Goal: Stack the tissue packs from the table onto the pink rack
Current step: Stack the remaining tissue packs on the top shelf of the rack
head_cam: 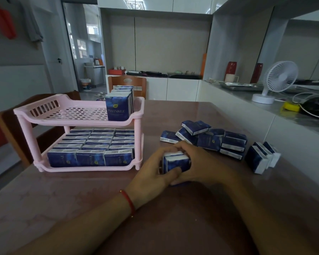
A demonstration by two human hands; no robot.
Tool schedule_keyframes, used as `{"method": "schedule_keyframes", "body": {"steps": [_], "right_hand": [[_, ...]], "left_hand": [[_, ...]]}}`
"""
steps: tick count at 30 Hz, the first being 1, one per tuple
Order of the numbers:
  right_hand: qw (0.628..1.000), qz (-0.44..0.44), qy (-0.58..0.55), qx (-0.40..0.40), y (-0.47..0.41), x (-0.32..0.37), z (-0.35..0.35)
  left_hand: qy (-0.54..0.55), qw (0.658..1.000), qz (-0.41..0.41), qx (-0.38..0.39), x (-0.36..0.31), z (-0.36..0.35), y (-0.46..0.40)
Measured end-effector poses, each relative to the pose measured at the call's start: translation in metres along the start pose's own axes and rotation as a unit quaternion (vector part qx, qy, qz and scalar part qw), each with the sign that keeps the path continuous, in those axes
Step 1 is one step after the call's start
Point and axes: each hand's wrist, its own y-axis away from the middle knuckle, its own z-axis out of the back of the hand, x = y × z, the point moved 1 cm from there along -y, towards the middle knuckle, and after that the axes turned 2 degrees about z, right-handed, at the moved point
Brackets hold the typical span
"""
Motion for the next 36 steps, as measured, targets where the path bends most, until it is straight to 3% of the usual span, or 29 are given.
{"method": "schedule_keyframes", "body": {"steps": [4, 14, 19, 24, 30, 36], "right_hand": [[0.997, -0.005, -0.059, 0.056, 0.006, -0.007, 0.019], [0.995, -0.003, -0.091, 0.047, 0.007, -0.003, 0.014], [0.979, 0.015, -0.199, 0.047, 0.001, 0.006, 0.003], [0.965, -0.017, -0.260, 0.003, -0.007, 0.013, -0.018], [0.976, 0.074, -0.149, -0.142, -0.016, 0.039, -0.041], [0.931, -0.011, -0.264, -0.251, -0.056, 0.059, -0.048]], "left_hand": [[-0.014, 1.000, 0.009, 0.011, 0.001, 0.000, 0.000], [-0.087, 0.995, 0.043, 0.030, -0.005, 0.019, 0.008], [-0.069, 0.996, 0.061, 0.019, -0.036, 0.047, 0.030], [-0.062, 0.997, 0.049, -0.008, -0.089, 0.108, 0.067], [-0.102, 0.992, 0.038, -0.069, -0.131, 0.186, 0.060], [-0.141, 0.982, 0.065, -0.108, -0.130, 0.242, -0.010]]}}
